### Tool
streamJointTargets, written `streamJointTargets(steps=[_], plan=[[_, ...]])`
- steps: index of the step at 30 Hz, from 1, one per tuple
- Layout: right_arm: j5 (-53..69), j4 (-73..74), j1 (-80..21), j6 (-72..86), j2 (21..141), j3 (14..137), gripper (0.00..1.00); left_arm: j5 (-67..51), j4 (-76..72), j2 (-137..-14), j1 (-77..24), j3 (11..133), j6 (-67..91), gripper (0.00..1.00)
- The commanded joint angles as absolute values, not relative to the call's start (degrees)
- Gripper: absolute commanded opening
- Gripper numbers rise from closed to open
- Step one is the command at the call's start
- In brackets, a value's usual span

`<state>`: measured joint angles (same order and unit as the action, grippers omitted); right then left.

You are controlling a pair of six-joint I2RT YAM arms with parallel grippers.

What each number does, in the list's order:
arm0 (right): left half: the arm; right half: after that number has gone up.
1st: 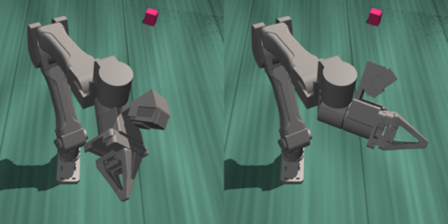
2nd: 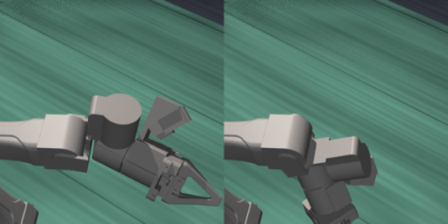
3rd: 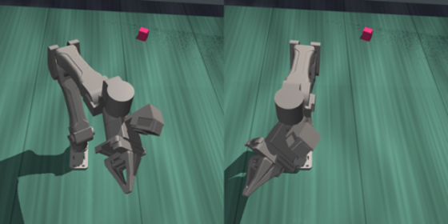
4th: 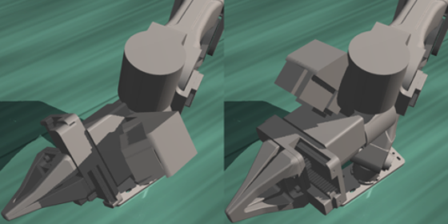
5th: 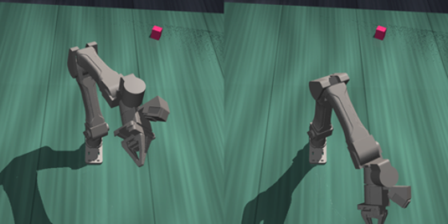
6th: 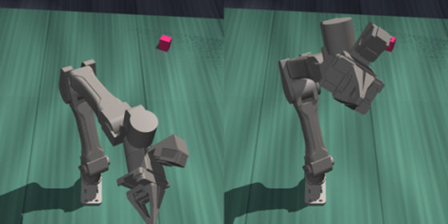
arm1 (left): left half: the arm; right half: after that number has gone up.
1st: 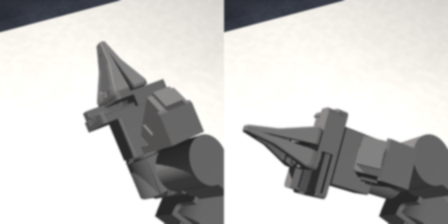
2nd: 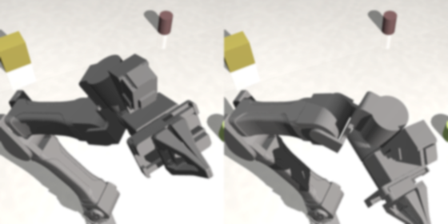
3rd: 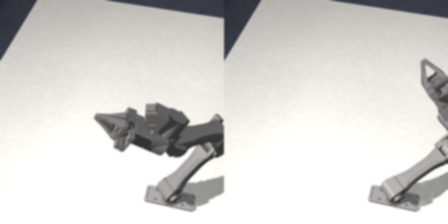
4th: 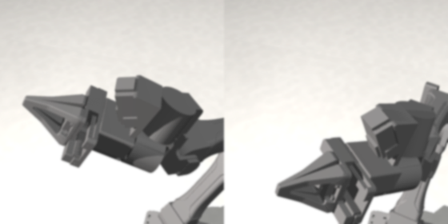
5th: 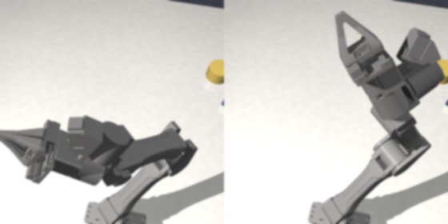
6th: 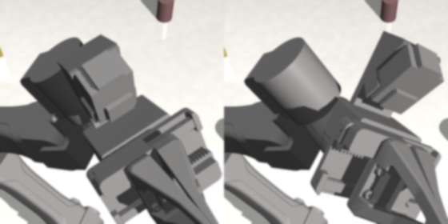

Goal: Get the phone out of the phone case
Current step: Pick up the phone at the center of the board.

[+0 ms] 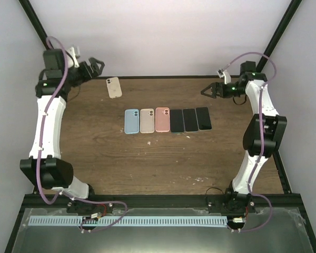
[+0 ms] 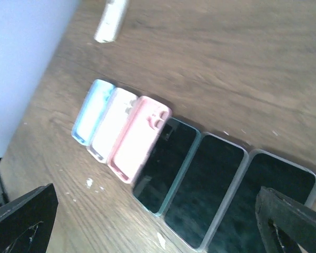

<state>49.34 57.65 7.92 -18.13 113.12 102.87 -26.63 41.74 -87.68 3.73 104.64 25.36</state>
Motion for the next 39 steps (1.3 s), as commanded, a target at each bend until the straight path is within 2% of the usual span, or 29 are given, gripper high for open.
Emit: streamJointTargets(steps=[1,9,14,23,30,39], plan=[[56.9,56.2,4.3,-16.8,109.7,107.1,1.00,-17.3,35.4,-91.1,4.0,94.5,10.9,1.00],[62.7,52.0,0.9,-13.2,107.6,108.3,1.00,-6.4,39.8,-108.8,2.3,100.1,3.8,1.00],[63.7,48.9,0.5,-12.9,104.9,104.9,1.00,-1.4,42.4,-119.9,-0.1,109.3,2.4,1.00],[62.7,41.9,0.5,-11.8,98.6,96.2,1.00,-0.1,46.9,-136.6,-2.1,128.4,7.0,1.00],[62.8,40.0,0.5,-10.9,98.5,95.4,1.00,7.3,46.6,-143.7,-4.0,135.2,8.8,1.00],[63.1,38.9,0.6,-10.4,98.6,93.5,1.00,8.1,46.9,-150.3,-4.1,139.6,8.2,1.00]])
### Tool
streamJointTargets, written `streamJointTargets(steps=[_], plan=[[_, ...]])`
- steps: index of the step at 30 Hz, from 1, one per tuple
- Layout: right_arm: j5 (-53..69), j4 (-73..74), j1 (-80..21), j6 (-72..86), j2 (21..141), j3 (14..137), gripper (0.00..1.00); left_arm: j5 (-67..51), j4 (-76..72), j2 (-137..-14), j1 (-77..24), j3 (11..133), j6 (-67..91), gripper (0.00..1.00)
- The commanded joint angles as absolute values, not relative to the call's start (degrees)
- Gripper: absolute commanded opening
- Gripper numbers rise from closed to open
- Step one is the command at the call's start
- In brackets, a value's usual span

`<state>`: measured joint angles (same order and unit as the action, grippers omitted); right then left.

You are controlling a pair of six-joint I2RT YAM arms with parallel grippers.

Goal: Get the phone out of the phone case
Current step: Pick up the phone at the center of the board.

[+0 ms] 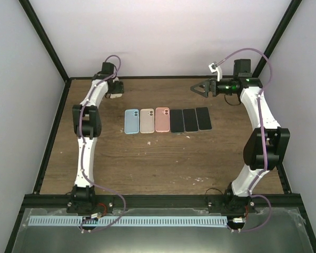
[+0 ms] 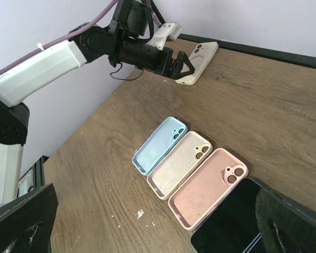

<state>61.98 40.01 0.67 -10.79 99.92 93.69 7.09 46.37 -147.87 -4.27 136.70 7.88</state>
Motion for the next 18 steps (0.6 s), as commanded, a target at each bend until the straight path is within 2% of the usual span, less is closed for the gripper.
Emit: streamJointTargets(steps=[1,18], plan=[[63.0,38.9,0.5,-10.4,98.6,93.4,1.00,8.0,48.1,-151.2,-4.1,141.7,8.4,1.00],[63.7,37.9,0.5,-8.5,99.8,93.6,1.00,2.4,54.6,-156.7,-3.9,150.0,7.5,1.00]])
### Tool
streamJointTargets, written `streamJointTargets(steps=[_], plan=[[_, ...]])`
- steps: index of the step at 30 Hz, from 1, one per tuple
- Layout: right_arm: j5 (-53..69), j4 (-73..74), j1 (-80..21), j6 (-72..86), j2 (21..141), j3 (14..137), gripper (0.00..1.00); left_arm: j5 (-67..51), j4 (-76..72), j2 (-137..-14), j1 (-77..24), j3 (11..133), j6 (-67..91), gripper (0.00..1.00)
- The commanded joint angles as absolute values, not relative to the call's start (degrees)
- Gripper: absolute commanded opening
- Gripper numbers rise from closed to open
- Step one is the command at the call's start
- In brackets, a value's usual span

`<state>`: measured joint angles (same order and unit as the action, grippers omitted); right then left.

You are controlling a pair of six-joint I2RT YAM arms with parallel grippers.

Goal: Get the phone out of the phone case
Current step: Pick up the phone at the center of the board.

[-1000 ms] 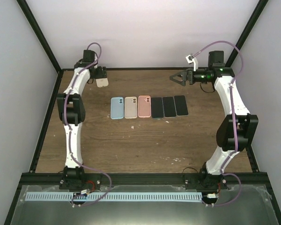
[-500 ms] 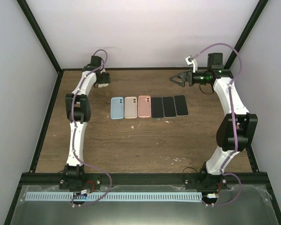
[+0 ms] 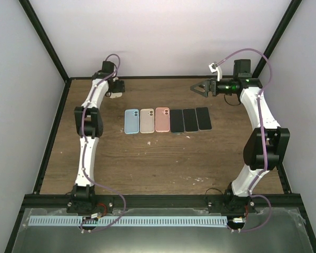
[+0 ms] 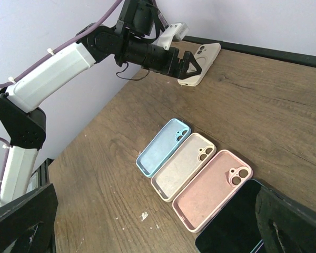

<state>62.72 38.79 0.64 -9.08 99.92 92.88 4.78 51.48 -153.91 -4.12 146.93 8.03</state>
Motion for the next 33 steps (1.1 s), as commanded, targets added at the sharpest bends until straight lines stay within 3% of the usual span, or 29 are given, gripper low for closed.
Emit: streamJointTargets(steps=[1,15,22,24,27,33], plan=[[63.7,37.8,0.5,-8.4,99.8,93.6,1.00,2.4,54.8,-156.9,-3.8,150.1,7.7,1.00],[63.0,38.1,0.6,-7.6,99.0,93.7,1.00,1.7,58.3,-157.8,-2.0,148.5,9.2,0.99],[62.8,38.3,0.5,-7.7,99.0,94.0,1.00,4.8,57.4,-157.7,0.2,144.2,7.7,0.72],[62.9,38.3,0.5,-7.6,99.1,93.9,1.00,0.5,58.7,-159.1,1.2,144.9,7.1,0.54],[62.9,38.1,0.5,-7.5,99.5,94.0,1.00,-2.7,59.3,-159.4,1.7,144.9,7.1,0.42],[63.1,39.0,0.6,-7.8,100.0,95.3,1.00,-1.0,55.7,-152.9,0.3,135.9,5.7,0.35]])
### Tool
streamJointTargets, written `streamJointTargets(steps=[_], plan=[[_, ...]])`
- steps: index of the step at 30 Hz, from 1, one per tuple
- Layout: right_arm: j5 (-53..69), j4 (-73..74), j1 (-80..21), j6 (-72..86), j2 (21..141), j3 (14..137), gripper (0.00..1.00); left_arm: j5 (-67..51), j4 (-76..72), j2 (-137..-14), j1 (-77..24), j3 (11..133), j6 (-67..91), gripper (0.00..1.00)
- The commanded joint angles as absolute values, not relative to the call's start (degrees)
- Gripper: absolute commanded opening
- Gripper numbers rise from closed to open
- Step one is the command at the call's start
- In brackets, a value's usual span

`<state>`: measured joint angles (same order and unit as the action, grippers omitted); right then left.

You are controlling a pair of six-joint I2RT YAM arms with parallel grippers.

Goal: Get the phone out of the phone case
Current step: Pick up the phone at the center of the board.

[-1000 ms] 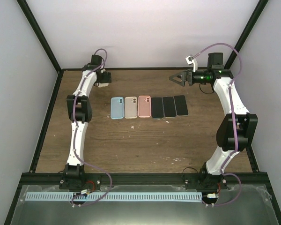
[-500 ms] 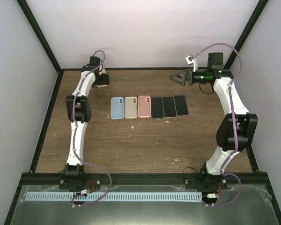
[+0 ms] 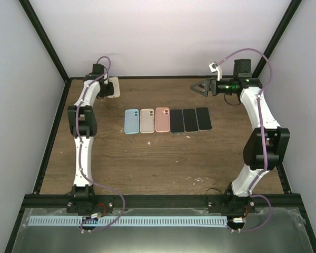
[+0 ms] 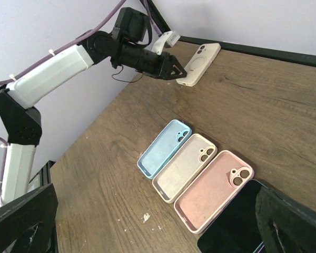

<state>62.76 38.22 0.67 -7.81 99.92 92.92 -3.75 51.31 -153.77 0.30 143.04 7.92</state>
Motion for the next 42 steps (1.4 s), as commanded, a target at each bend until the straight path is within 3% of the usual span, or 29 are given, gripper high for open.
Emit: streamJointTargets(steps=[1,5,7,13,16,19,26,34,42], plan=[[63.1,39.1,0.6,-7.8,99.9,95.3,1.00,-0.6,55.5,-151.3,0.1,134.0,5.5,0.32],[63.7,39.2,0.6,-7.9,99.1,94.9,1.00,-0.7,55.1,-144.5,0.0,125.8,4.1,0.28],[64.0,39.1,0.5,-8.1,98.5,94.5,1.00,-0.5,53.7,-141.1,0.0,121.4,2.8,0.33],[64.6,38.2,0.6,-7.8,97.8,93.2,1.00,-2.2,46.7,-134.9,0.0,116.0,1.3,0.68],[64.7,38.2,0.6,-7.9,97.8,93.1,1.00,0.0,45.2,-136.0,-1.5,118.7,0.0,0.87],[64.6,38.1,0.5,-7.9,97.9,92.9,1.00,0.4,46.4,-140.3,-2.5,125.1,-0.6,0.99],[63.7,38.0,0.6,-8.3,97.6,92.0,1.00,1.8,51.1,-152.2,-3.1,141.9,0.6,1.00],[63.5,38.2,0.5,-8.3,98.0,92.3,1.00,8.4,51.7,-157.2,-3.3,142.9,0.7,1.00],[63.4,38.0,0.6,-7.8,98.8,92.6,1.00,6.7,50.3,-157.5,-2.5,142.4,0.4,0.88]])
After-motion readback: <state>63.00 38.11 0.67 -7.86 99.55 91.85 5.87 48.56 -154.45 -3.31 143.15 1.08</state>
